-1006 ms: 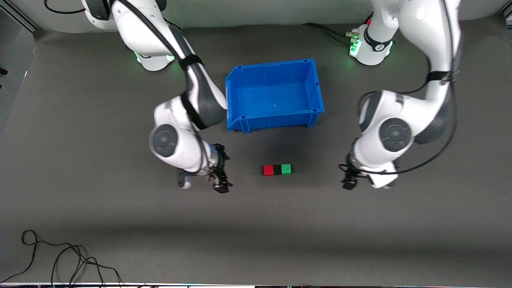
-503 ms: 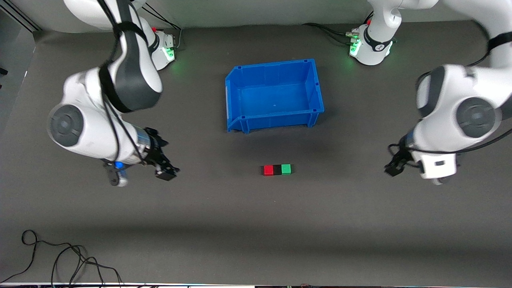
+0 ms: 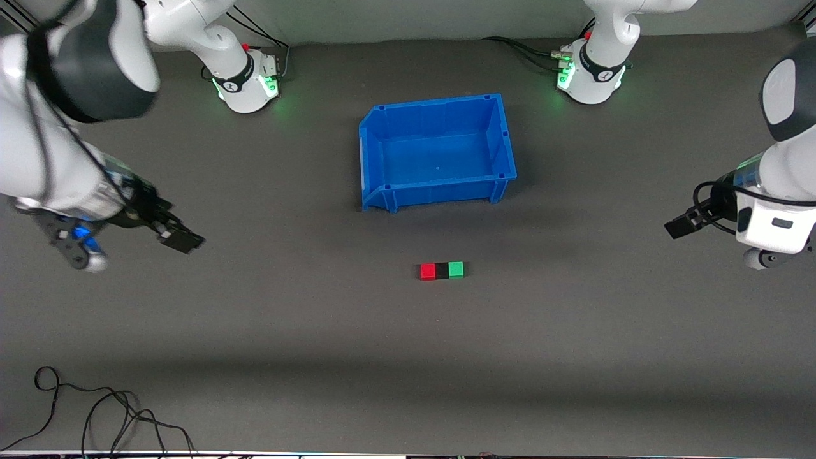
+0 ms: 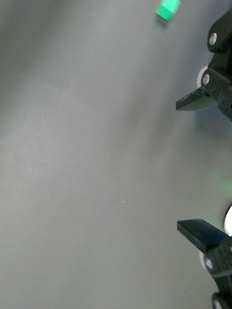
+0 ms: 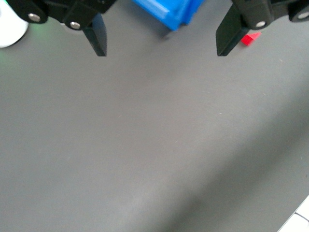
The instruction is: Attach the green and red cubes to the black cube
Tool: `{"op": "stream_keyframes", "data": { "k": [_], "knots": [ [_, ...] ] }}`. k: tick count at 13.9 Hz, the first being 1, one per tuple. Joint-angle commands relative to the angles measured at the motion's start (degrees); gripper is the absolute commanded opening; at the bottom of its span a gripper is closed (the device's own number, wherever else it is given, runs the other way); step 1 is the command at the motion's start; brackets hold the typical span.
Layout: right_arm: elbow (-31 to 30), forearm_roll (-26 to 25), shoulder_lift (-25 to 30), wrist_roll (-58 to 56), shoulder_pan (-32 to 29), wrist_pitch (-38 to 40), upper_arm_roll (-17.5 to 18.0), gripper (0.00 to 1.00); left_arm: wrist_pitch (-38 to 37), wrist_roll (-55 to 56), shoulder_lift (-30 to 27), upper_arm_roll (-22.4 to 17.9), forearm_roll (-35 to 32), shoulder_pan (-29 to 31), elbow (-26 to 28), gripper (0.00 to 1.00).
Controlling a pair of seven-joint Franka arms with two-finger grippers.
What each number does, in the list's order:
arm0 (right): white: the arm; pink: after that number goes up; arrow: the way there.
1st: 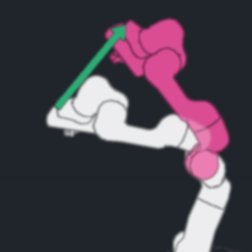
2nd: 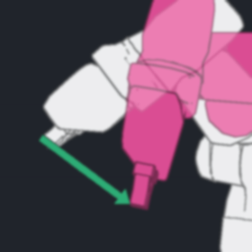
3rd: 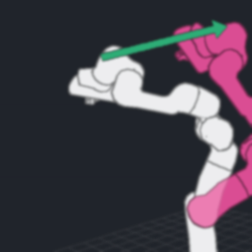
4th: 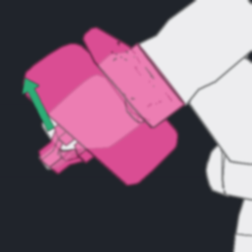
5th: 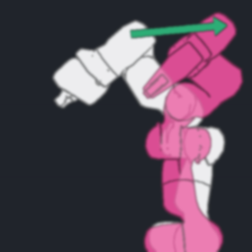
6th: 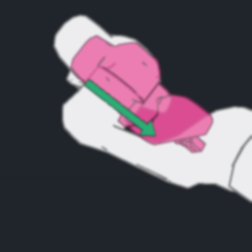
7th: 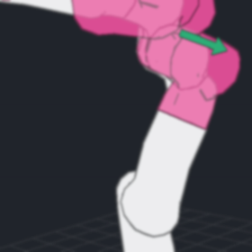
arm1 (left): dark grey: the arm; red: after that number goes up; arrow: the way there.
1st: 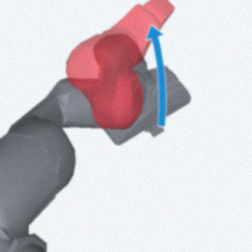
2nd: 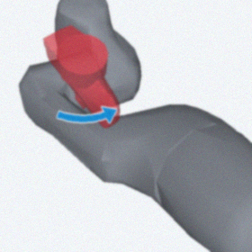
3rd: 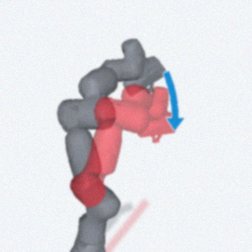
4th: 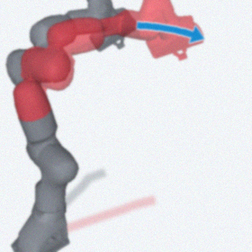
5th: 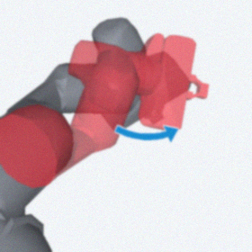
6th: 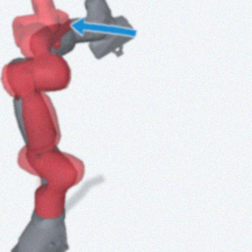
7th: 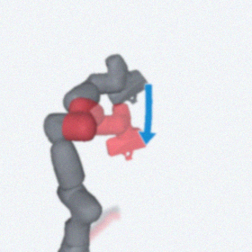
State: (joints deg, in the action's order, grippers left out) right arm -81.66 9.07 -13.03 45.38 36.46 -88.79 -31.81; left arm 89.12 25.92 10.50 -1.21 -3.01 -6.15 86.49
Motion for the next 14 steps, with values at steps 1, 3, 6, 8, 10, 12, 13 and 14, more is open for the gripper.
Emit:
{"op": "stream_keyframes", "data": {
  "k": [1, 3, 6, 8, 10, 12, 13, 14],
  "knots": [
    [-4.9, -6.7, 7.8, -10.3, -12.2, -0.5, 13.0, 1.00, -2.9, -17.2, -1.6, 0.6, -1.2, 0.7, -1.8, 1.00],
    [-5.5, -8.4, 9.9, -18.2, -20.4, -0.5, 19.7, 1.00, -2.8, -24.6, -3.4, 0.9, -1.1, 2.1, -1.8, 1.00],
    [-5.6, -8.5, 11.1, -33.2, -30.0, -0.9, 25.3, 1.00, -2.3, -28.1, -5.3, 5.3, -0.9, 6.2, -2.1, 1.00],
    [-5.7, -8.5, 11.4, -40.8, -37.3, -0.9, 30.6, 1.00, -1.0, -28.2, -5.7, 5.4, 2.1, 7.5, -2.1, 1.00],
    [-5.7, -8.5, 11.5, -43.3, -39.7, -0.5, 32.8, 1.00, 1.8, -28.2, -5.7, 4.6, 4.9, 7.3, -1.0, 1.00],
    [-5.7, -8.5, 12.1, -44.1, -39.4, 0.0, 32.8, 1.00, 1.9, -28.2, -5.9, 4.5, 4.9, 7.0, 0.3, 1.00],
    [-5.7, -8.5, 12.2, -44.1, -39.4, 1.2, 32.8, 1.00, 1.3, -28.2, -6.1, 3.9, 4.9, 6.9, 0.3, 1.00],
    [-5.7, -8.4, 12.3, -43.9, -39.3, 1.9, 32.9, 1.00, 1.0, -28.2, -6.3, 3.3, 4.9, 6.7, 0.3, 1.00]
  ]
}}
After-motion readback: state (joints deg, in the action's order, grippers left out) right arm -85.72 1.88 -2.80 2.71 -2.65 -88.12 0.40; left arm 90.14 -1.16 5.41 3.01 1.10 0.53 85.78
